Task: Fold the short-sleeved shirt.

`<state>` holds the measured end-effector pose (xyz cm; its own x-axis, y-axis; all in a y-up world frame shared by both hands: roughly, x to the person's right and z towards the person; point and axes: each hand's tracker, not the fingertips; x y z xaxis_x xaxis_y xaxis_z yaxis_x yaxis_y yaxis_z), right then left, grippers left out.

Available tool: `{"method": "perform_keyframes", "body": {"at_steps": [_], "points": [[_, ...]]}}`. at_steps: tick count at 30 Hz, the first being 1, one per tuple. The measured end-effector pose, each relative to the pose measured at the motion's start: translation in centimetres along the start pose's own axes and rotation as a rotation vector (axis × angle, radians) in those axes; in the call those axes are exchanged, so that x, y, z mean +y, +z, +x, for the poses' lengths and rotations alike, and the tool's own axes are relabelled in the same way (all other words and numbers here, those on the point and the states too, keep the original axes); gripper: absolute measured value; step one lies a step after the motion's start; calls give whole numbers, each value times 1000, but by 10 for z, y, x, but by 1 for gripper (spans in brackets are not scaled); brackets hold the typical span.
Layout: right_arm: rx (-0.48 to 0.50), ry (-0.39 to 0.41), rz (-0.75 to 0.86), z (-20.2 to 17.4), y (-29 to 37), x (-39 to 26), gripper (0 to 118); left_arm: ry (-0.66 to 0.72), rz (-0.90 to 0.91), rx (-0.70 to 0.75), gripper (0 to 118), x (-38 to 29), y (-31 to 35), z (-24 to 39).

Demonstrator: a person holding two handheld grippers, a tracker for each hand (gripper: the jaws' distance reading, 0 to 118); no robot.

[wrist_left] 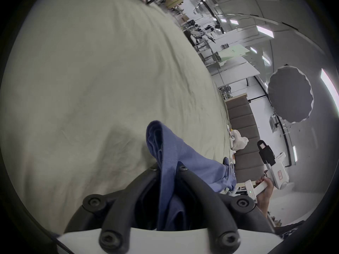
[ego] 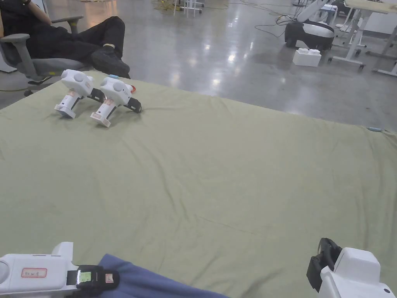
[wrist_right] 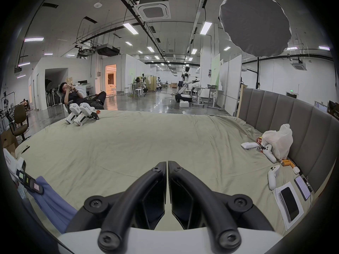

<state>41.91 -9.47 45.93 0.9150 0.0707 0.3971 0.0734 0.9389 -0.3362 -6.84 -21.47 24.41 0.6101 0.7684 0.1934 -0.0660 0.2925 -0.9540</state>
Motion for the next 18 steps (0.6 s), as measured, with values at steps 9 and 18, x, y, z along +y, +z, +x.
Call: {"method": "perform_keyframes", "body": {"at_steps": [9, 18], "points": [[7, -1, -3, 4, -2, -2, 1, -188, 172, 286, 7, 32, 80, 37], [33, -26, -10, 1, -8, -7, 1, -154, 180, 320, 8, 1, 84, 81]]}}
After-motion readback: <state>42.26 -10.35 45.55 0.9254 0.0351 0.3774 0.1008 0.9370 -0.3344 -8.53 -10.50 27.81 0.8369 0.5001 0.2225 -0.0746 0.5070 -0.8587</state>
